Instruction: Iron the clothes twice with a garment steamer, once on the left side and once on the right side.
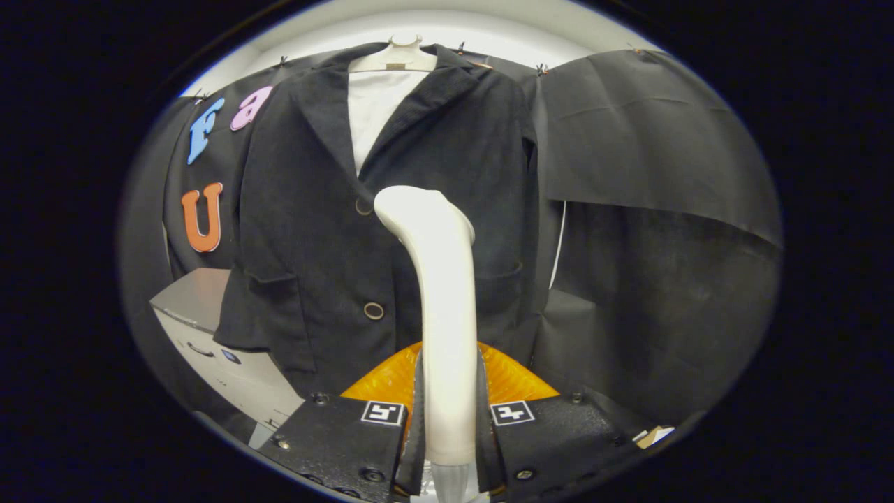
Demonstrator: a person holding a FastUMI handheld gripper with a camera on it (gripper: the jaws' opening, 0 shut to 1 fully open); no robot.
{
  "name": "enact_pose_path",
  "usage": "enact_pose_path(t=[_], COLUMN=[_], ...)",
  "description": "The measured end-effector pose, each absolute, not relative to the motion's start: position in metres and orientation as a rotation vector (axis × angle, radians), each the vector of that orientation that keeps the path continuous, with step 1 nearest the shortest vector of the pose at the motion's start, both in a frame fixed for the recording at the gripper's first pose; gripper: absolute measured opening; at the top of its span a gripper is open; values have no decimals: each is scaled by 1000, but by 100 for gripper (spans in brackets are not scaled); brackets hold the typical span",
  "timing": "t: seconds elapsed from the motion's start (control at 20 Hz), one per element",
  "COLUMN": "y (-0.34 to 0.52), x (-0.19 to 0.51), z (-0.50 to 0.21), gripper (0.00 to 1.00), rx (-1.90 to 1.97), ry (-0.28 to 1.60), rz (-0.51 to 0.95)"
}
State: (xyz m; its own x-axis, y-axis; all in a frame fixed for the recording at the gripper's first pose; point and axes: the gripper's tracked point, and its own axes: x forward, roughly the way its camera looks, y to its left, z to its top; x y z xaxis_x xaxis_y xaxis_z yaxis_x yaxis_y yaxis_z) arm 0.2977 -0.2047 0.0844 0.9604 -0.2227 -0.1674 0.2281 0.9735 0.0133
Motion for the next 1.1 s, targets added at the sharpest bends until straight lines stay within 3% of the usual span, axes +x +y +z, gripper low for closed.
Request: enact_pose_path(t=[1.1], y=[-196], x=[287], z=[-31], gripper=[32], rx=[40], ry=[342], rz=[-235])
